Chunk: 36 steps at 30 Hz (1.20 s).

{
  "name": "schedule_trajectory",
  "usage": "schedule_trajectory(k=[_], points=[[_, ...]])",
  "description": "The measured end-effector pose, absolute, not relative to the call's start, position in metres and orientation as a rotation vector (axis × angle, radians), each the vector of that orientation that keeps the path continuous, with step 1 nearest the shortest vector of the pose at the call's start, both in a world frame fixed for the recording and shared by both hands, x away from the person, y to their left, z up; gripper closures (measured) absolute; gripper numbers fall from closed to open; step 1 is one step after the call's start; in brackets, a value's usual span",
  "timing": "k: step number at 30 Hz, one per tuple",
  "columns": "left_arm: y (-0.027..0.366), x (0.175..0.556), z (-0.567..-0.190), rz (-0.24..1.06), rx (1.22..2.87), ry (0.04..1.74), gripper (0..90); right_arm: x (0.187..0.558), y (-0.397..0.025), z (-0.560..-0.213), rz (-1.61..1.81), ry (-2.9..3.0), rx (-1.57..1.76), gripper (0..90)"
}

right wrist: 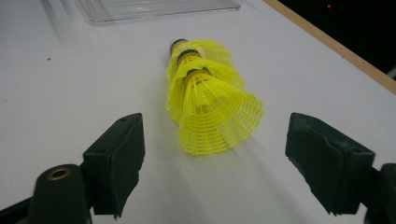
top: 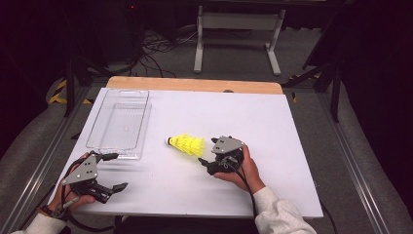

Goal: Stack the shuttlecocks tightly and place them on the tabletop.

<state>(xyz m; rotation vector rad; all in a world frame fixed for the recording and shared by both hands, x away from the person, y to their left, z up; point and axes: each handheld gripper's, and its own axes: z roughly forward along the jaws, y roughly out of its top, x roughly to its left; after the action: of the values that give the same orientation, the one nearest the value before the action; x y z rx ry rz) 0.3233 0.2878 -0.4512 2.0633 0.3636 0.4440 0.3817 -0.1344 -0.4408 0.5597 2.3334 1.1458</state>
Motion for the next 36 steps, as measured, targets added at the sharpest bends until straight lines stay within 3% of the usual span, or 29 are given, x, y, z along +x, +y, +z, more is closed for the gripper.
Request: schedule_trajectory(k=[16, 36], points=[[0.288, 0.322, -0.451, 0.45, 2.057, 0.369, 4.1, 0.365, -0.15, -0.445, 1.132, 2.289, 0.581, 10.4], [0.288, 0.322, -0.449, 0.475, 2.05, 0.382, 3.9, 0.341, -0.167, -0.456, 1.111, 2.287, 0.596, 7.9]])
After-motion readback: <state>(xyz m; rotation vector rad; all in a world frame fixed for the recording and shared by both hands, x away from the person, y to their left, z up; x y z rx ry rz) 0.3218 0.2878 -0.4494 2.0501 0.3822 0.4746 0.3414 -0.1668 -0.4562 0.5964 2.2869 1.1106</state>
